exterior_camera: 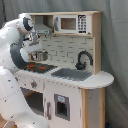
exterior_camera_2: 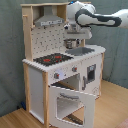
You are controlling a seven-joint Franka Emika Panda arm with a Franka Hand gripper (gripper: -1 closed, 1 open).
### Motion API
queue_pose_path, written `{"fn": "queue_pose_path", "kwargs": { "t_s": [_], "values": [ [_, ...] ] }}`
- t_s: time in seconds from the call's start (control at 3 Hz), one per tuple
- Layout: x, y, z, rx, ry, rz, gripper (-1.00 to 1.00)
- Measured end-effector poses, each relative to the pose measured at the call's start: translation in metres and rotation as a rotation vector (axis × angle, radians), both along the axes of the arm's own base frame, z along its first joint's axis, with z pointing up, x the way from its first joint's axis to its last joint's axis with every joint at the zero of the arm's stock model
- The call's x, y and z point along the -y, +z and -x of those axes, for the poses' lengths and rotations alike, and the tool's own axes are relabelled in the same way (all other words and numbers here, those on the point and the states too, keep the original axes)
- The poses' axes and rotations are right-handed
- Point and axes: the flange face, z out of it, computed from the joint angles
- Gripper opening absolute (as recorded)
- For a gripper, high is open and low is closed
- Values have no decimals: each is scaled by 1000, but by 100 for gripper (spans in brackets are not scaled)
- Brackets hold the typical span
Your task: Play with the kitchen
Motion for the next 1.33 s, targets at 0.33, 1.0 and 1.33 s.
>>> {"fn": "queue_pose_path", "kwargs": {
  "t_s": [0.33,1.0,1.33],
  "values": [
    [16,-6,2,-10,-48,19,-100],
    [47,-14,5,-21,-132,51,-100],
    [63,-17,4,-16,-163,64,-100]
  ]
}}
